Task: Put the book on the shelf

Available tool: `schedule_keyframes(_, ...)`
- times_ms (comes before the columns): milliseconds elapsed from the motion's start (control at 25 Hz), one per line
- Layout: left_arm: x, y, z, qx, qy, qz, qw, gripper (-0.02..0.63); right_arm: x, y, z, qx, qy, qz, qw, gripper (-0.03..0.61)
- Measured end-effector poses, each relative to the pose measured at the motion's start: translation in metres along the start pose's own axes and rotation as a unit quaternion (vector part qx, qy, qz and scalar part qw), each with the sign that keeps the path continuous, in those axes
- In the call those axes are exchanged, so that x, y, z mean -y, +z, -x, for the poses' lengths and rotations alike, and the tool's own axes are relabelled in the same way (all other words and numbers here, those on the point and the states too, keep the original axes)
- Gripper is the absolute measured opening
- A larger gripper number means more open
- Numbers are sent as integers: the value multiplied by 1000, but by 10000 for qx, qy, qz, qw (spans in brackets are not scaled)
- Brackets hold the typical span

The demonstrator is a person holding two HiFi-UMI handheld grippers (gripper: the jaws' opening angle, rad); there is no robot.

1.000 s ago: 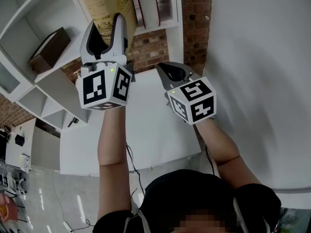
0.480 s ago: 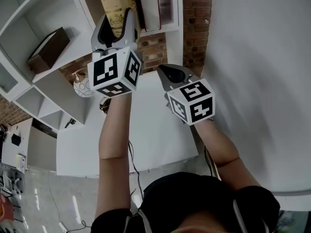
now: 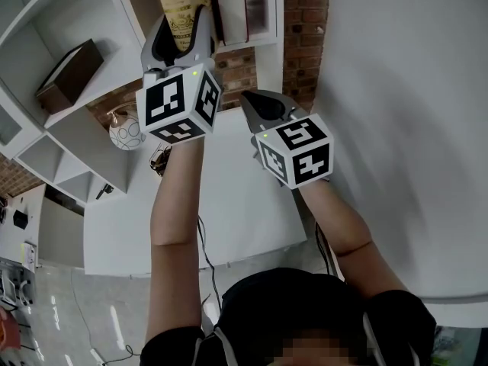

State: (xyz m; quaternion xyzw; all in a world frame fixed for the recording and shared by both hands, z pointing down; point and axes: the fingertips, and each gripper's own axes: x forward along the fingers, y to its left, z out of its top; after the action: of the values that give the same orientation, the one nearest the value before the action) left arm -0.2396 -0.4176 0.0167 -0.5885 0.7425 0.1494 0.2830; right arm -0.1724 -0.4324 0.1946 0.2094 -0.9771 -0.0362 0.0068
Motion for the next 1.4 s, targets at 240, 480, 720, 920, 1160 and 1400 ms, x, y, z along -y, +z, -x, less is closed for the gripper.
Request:
schedule_keyframes(240,2,-3,-6,-90,56,-43,9999,201,-3,5,3,70,7,6,10000,-5)
schedule_keyframes(480,4,-6,-11,-124,150,-81,9998,202,0,16,3,211,-3,7,9998,-5)
schedule_keyframes(720,1,-10,-17,-161,173,-40,9997,204,1,20,3,270,-20,21,9996,-5)
schedule_keyframes(920,1,-11,-19,-128,181,-51,9997,201,4,24,-1,463,-65,2,9989,-5)
schedule_keyframes(1160,2,-13,-21,-207,106,-67,9997,204,8,27,-19,464,-142,108,9988,-5)
schedule_keyframes(1400,2,-13,-21,-422,-61,-63,9991,206,6,31,-34,458,-80,105,9989,-5)
